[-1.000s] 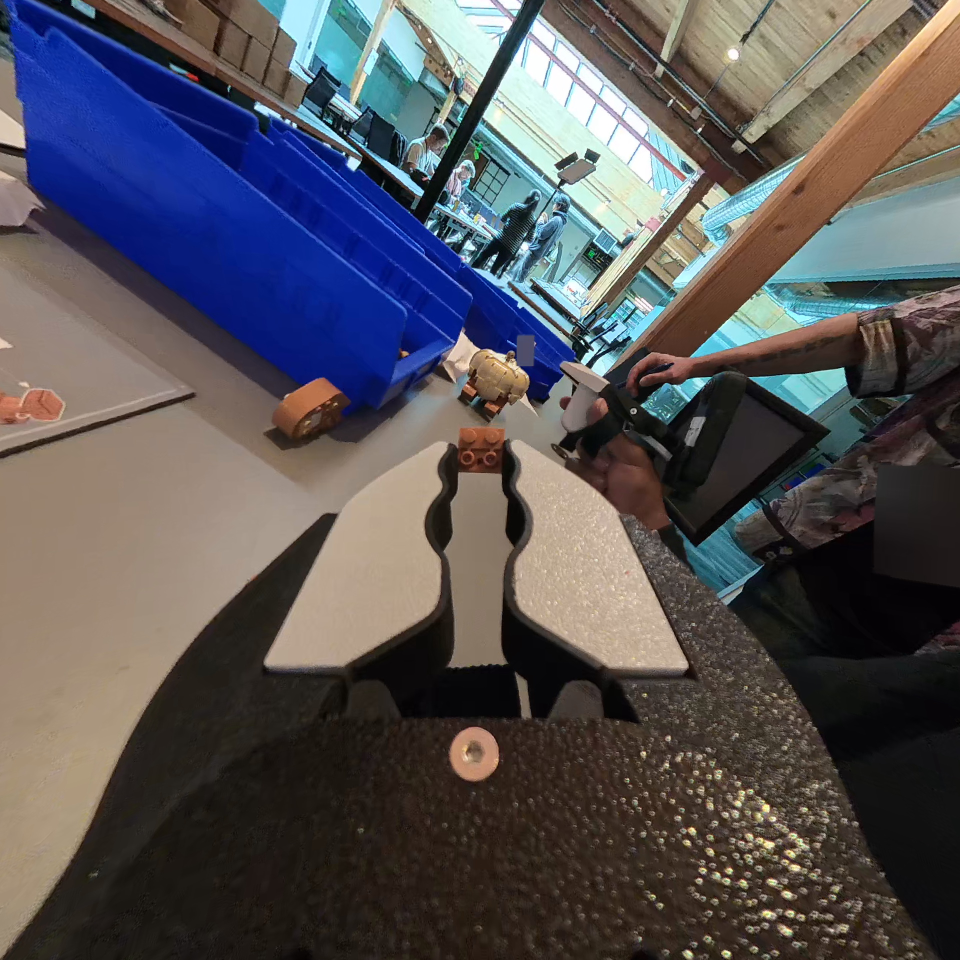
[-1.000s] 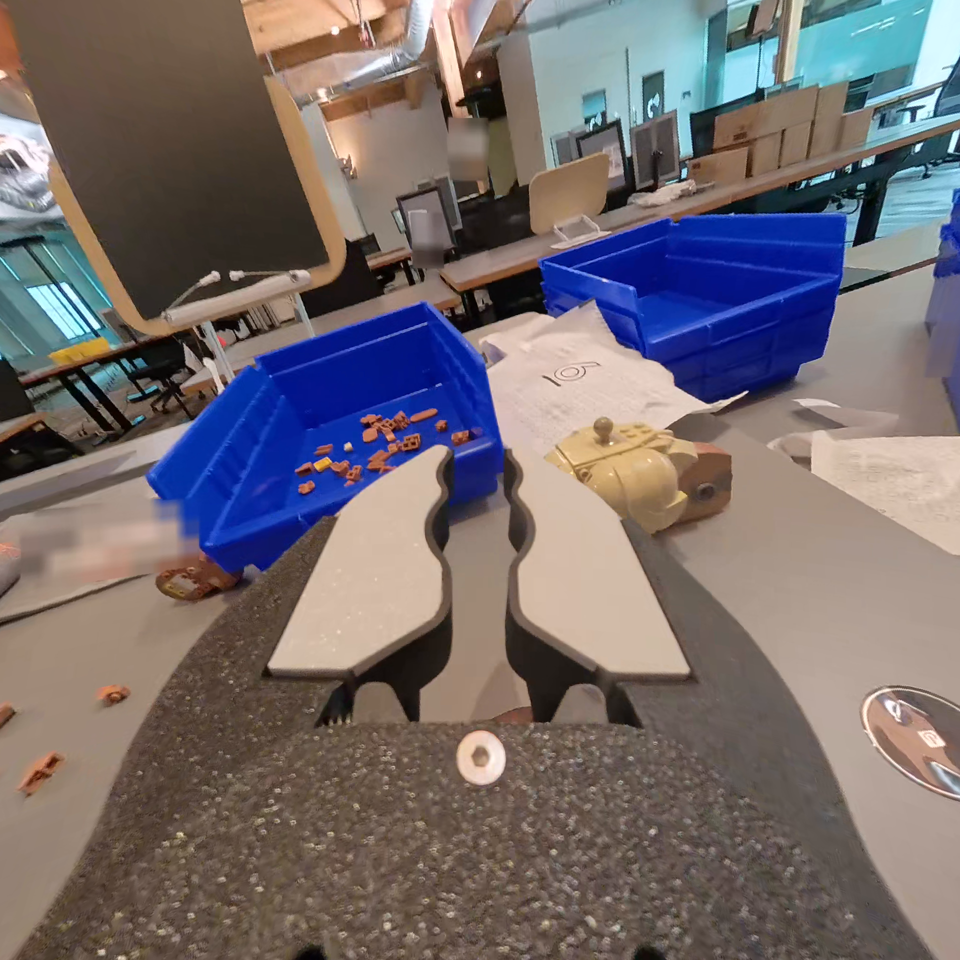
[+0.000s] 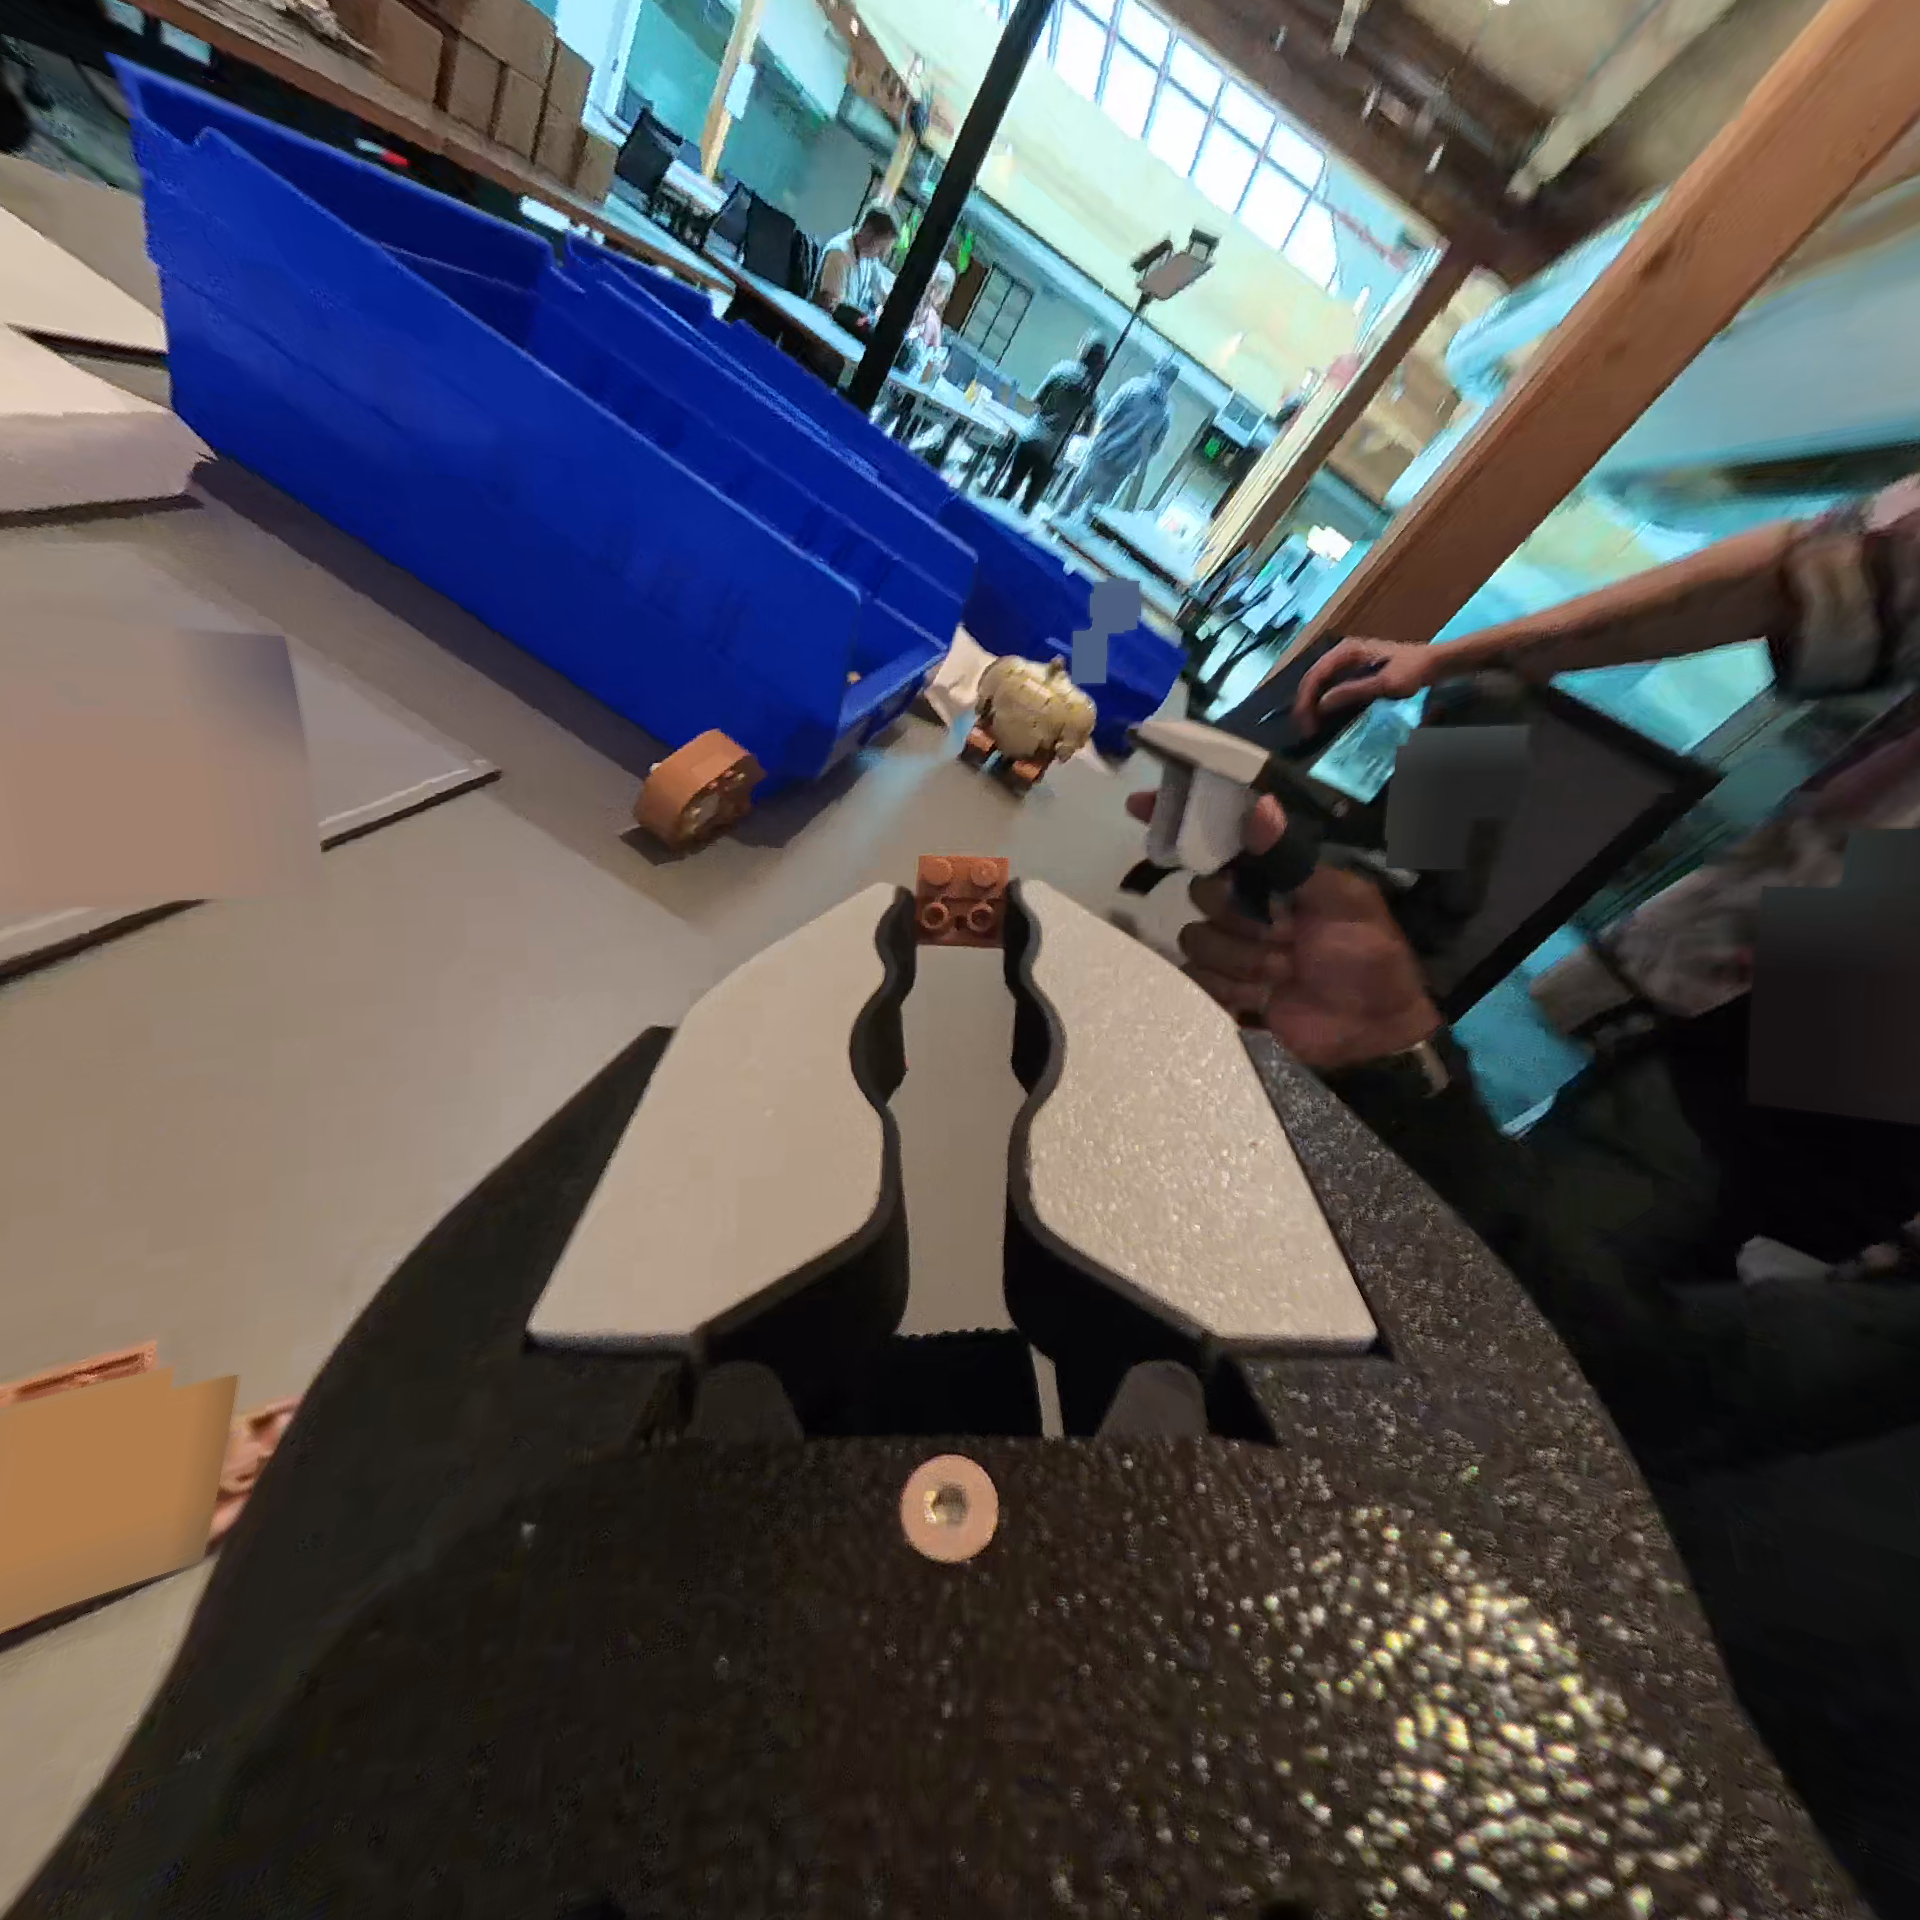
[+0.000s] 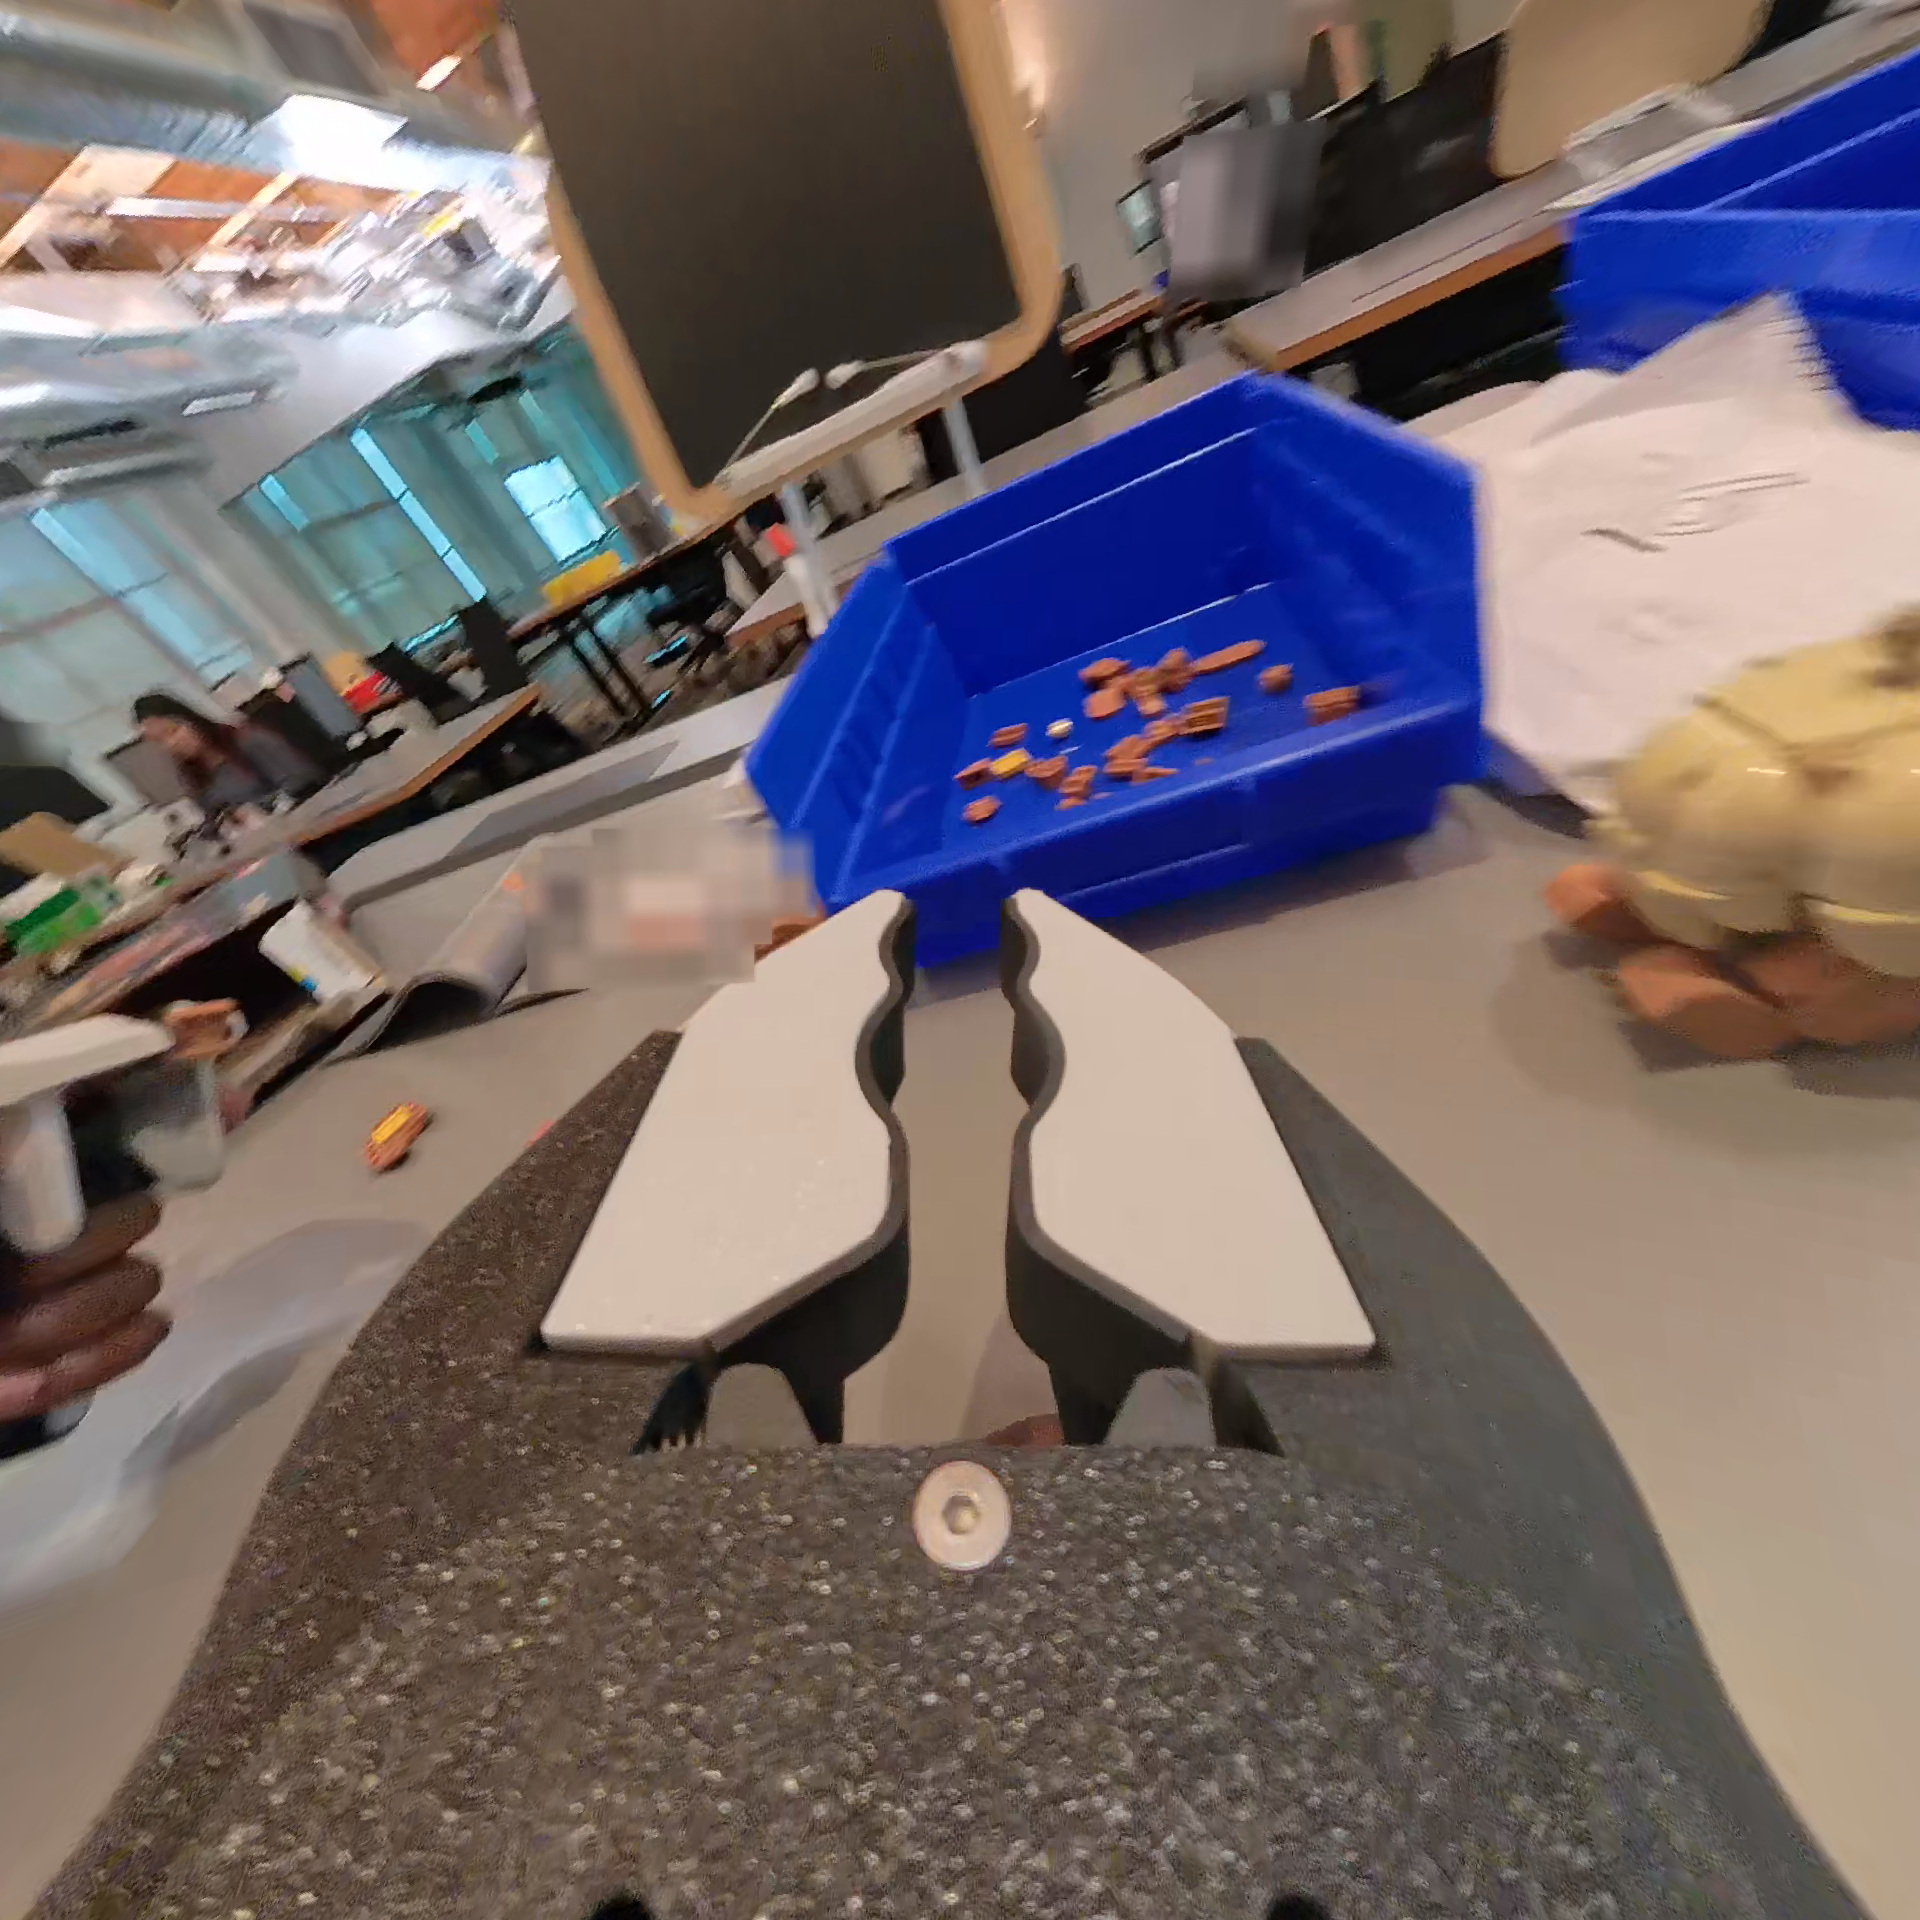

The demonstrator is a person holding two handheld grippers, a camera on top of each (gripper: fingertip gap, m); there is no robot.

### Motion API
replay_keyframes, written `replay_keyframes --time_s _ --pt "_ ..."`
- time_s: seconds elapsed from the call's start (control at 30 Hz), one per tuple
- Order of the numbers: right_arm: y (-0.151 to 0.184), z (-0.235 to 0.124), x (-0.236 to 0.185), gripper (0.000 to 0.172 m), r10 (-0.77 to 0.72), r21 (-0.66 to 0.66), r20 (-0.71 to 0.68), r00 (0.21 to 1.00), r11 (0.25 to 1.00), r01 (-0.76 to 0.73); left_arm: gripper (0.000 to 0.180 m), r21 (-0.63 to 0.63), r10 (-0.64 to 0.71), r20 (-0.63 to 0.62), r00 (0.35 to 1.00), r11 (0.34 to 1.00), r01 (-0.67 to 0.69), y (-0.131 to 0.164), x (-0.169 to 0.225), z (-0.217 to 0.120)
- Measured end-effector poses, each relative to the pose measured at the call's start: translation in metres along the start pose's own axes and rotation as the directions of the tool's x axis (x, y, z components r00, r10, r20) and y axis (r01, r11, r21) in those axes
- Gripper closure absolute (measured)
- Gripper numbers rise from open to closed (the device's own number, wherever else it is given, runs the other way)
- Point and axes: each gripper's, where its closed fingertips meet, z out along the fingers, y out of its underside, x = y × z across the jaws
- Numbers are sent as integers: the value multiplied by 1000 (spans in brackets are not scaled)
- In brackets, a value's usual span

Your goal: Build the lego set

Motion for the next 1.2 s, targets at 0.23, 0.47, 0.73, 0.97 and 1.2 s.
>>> replay_keyframes --time_s 0.23,0.47,0.73,0.97,1.2 --pt "34 40 -115 159 -143 -109 334 932 976 189 164 -202 436 -42 899 878 -435 -5 1 9" --pt "26 68 -180 172 -283 16 565 775 943 332 165 -136 611 -49 790 780 -611 -17 -23 14" --pt "47 108 -220 172 -322 38 666 673 915 401 165 -5 529 140 837 846 -533 -41 -54 -10" --pt "57 122 -228 172 -325 92 707 628 923 373 165 8 520 173 837 849 -529 -38 -60 -8" --pt "52 115 -220 172 -280 83 723 632 943 323 165 13 487 148 861 869 -494 -30 -58 -2"
